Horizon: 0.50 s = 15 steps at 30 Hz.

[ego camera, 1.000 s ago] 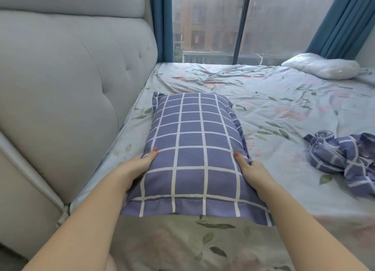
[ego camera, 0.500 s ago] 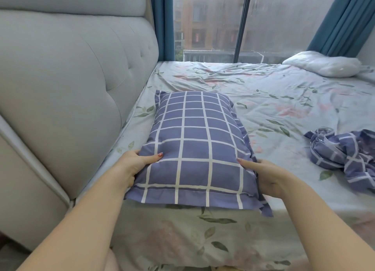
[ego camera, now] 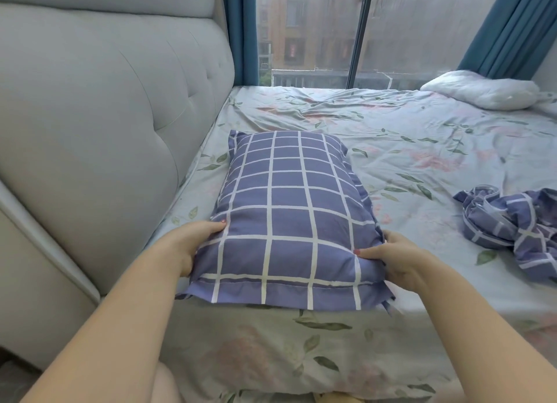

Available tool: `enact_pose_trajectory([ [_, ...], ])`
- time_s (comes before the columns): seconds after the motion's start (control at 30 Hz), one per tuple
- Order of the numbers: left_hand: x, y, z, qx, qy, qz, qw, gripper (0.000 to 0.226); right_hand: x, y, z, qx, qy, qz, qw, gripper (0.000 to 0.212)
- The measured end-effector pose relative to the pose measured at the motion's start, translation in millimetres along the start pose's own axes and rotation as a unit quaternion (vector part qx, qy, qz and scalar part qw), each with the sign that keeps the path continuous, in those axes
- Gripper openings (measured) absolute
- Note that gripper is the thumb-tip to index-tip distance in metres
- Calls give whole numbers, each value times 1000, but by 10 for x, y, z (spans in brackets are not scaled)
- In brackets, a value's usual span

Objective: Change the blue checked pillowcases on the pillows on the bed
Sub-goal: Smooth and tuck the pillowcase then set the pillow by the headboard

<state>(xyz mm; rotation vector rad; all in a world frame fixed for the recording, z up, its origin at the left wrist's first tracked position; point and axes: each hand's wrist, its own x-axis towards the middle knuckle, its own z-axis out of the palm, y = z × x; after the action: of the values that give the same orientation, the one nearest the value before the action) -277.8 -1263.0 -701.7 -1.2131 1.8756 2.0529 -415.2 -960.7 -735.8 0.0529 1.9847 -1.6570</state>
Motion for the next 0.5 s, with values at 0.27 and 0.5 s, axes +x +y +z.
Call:
enact_pose_trajectory([
  [0.27,76,-32,-5,12,1,52,999,22,-54,96,18,-115,30,-22,993,19],
  [0.5,199,-129,49,243,112,194,944,55,-83,43,17,-107,-26,25,994,21],
])
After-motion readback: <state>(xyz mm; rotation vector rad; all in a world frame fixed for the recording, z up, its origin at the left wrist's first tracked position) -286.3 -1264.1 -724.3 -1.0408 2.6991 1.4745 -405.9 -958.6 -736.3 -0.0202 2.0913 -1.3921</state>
